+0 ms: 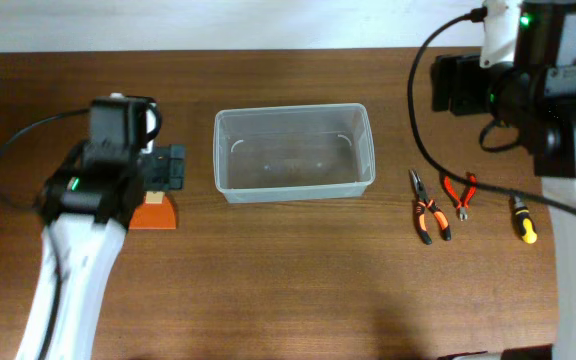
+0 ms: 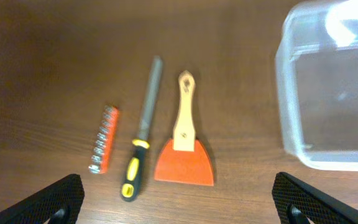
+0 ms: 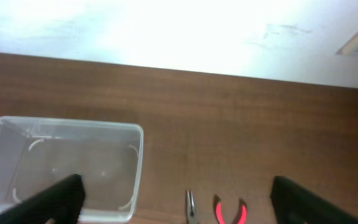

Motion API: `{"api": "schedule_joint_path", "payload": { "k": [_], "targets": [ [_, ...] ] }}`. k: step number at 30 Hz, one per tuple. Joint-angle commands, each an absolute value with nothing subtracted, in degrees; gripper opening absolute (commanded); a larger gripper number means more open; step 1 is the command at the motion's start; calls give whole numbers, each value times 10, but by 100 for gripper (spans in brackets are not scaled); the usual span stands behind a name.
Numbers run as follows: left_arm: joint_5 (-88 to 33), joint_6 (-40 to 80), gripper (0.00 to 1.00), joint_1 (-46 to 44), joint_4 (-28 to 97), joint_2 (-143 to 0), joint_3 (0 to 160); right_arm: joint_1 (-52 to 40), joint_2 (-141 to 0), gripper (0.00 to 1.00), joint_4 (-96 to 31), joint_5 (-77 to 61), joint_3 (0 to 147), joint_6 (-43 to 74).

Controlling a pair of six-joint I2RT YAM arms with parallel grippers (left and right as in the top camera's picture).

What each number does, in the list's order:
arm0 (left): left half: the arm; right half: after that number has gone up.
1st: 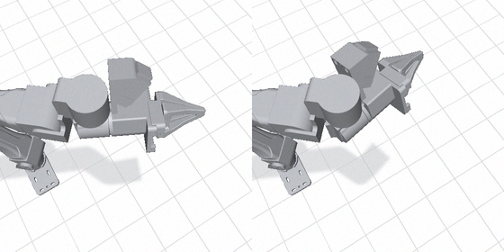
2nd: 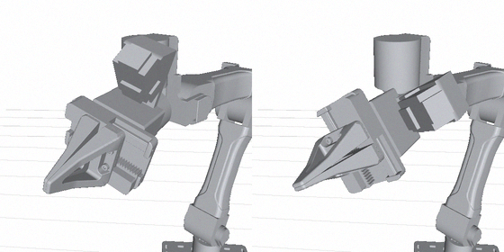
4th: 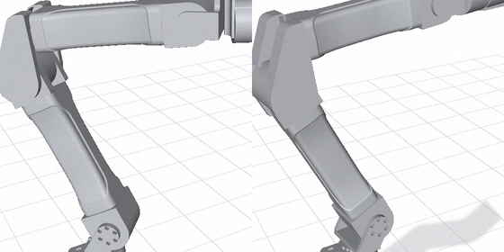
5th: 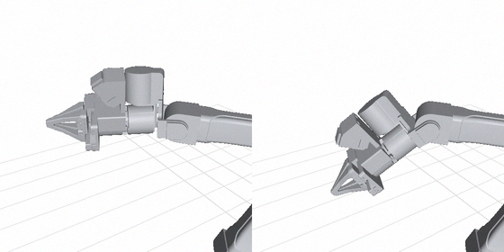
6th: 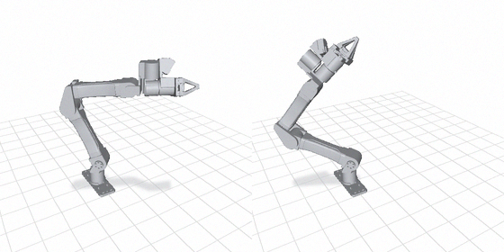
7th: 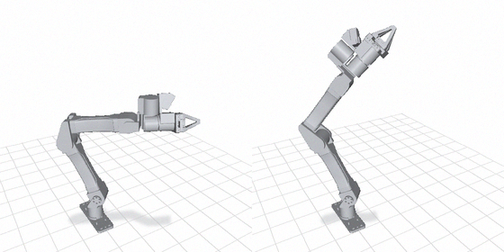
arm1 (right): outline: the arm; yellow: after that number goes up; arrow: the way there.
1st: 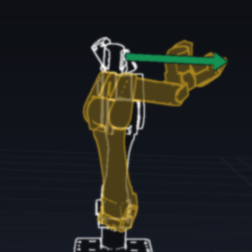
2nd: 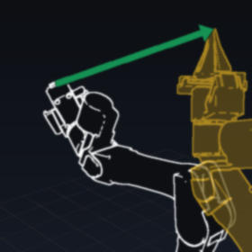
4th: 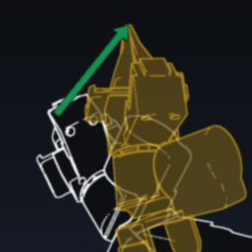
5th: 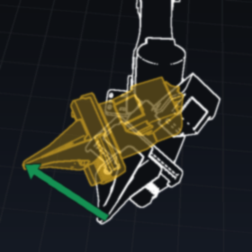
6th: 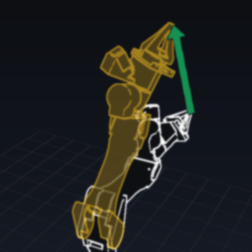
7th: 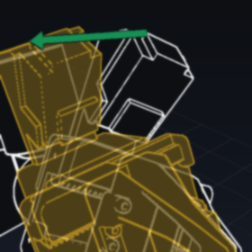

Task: Pack container
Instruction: 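Lower the left gripper onto the wooden scraper handle and grasp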

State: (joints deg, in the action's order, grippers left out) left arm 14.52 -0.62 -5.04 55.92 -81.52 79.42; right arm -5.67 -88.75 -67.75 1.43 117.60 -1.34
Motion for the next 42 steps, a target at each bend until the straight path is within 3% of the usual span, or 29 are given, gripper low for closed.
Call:
{"api": "schedule_joint_path", "payload": {
  "k": [1, 8, 17, 42],
  "targets": [
    [84, -27, 99, -21, 555, -887, 800, -56, -855, 99, -696, 20, 1182, -10],
    [38, -69, 97, 44, 547, -1014, 805, -56, -848, 99, -768, 20, 1182, -10],
    [38, -96, 95, 48, 542, -1111, 805, -56, -856, 99, -813, 20, 1181, -10],
    [38, -115, 89, 48, 479, -1182, 805, -56, -856, 99, -892, 20, 1181, -10]
  ]
}}
